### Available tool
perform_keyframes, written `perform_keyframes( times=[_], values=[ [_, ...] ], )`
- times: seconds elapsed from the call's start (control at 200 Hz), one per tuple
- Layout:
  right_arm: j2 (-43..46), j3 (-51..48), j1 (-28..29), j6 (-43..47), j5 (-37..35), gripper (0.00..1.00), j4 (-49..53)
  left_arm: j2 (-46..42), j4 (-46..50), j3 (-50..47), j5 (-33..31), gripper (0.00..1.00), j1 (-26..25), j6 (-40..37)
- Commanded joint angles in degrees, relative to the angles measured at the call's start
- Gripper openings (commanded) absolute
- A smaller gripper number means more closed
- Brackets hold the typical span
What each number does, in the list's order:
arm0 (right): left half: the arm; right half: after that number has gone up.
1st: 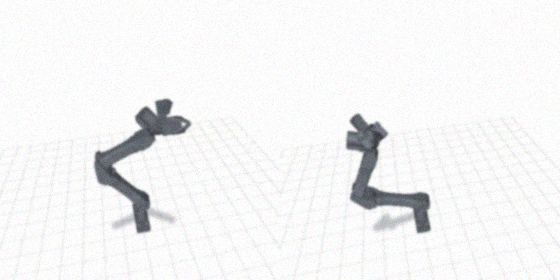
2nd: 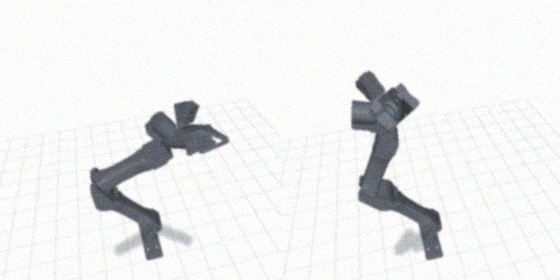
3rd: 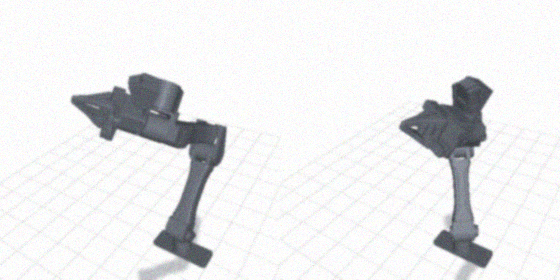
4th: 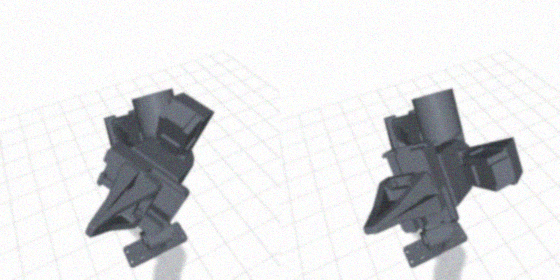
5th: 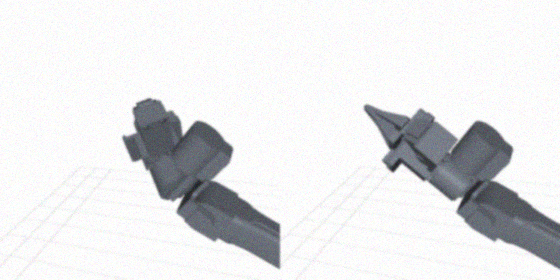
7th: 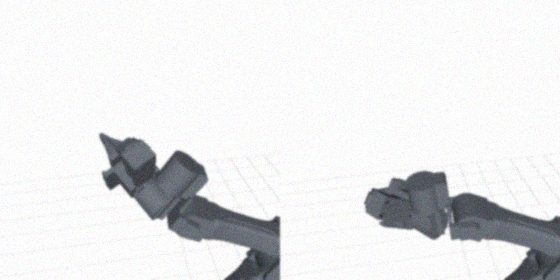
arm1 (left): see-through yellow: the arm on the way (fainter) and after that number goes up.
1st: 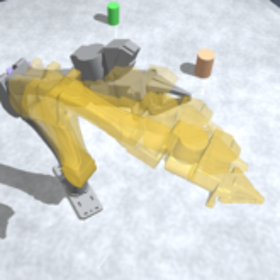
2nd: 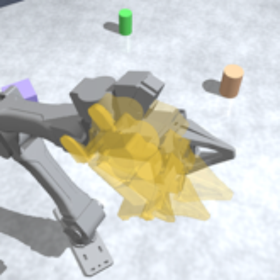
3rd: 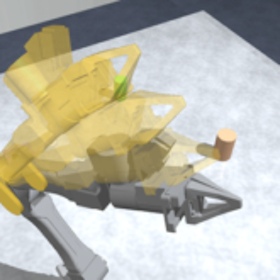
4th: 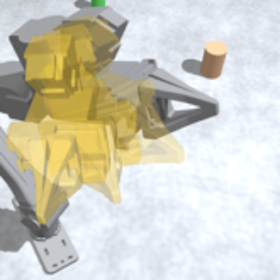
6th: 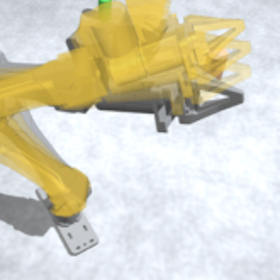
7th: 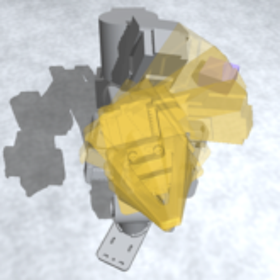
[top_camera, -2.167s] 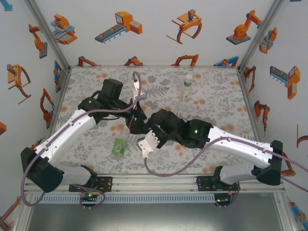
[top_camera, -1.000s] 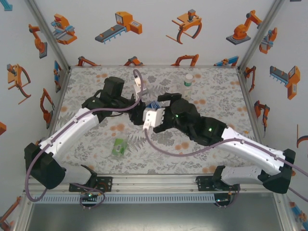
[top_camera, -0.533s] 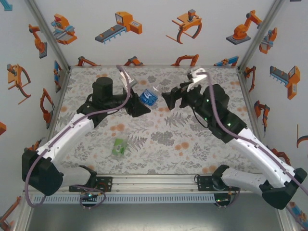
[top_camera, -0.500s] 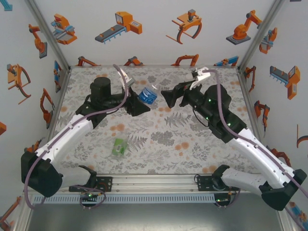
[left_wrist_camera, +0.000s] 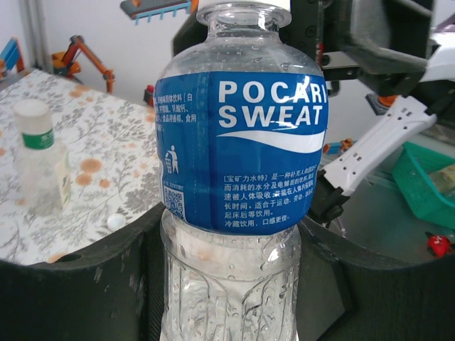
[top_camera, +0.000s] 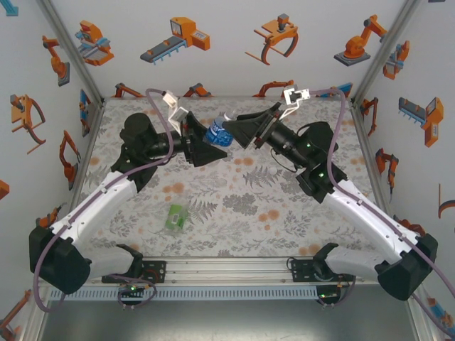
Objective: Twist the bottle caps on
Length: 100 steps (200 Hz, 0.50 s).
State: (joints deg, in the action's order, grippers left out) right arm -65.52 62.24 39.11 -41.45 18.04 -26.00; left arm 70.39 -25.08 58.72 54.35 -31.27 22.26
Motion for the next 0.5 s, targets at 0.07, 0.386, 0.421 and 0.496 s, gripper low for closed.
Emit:
perform_keyframes(
  times=[0.07,0.386,0.421,0.496],
  values=[
    [-1.1,2.3,-0.4,-2.8,2.7,0.54,-5.6,0.8,-6.7,0.2,2.5,0.42,-1.9,3.2],
    [-1.5,1.9,-0.4,-2.5,2.0,0.3,-4.2,2.4,-9.5,0.7,2.4,0.43,-3.1,4.7],
    [-1.5,1.9,-0.3,-2.3,1.8,0.28,-3.7,2.5,-9.3,0.8,2.4,0.43,-3.1,4.7],
    [-1.3,2.0,-0.4,-1.7,1.5,0.22,-2.6,2.7,-9.2,0.9,2.2,0.49,-3.2,4.7]
  ],
)
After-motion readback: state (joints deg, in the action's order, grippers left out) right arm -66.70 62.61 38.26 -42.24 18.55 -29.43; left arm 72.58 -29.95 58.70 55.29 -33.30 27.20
